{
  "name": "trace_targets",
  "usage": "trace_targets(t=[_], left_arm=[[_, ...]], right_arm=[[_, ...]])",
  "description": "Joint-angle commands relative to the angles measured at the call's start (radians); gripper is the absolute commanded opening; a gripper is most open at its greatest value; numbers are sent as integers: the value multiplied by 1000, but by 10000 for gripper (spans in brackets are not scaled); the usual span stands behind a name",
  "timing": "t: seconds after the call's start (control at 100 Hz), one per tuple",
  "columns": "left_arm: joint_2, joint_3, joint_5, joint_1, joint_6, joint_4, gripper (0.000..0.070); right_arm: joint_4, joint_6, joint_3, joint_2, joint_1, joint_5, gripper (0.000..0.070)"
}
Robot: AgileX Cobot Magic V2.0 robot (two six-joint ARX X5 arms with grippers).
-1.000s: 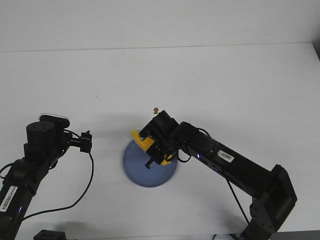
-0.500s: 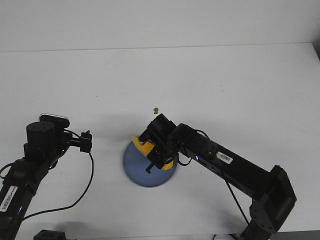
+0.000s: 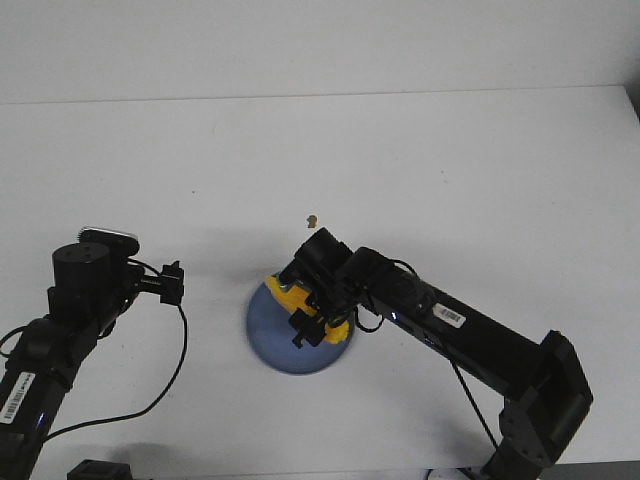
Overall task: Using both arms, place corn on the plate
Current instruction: 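Lower the corn cob onto the blue plate and open the right gripper, then withdraw the right gripper from the plate toward its start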
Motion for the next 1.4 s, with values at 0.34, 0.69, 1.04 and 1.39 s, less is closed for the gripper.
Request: trace_targets(t=[0.34,0.69,1.04,1.39], left_arm=[[9,5,-3,-2,-6,8,622],[9,5,-3,-2,-6,7,622],[9,5,-3,-2,-13,8,622],[9,5,-3,-2,-30,8,622]], right_arm=[[19,10,12,16,4,3,519],[49,10,12,-108,-152,36,519],[62,-8,-43,-325,-454,55,518],[225,0,-346,-724,-718,55,518]])
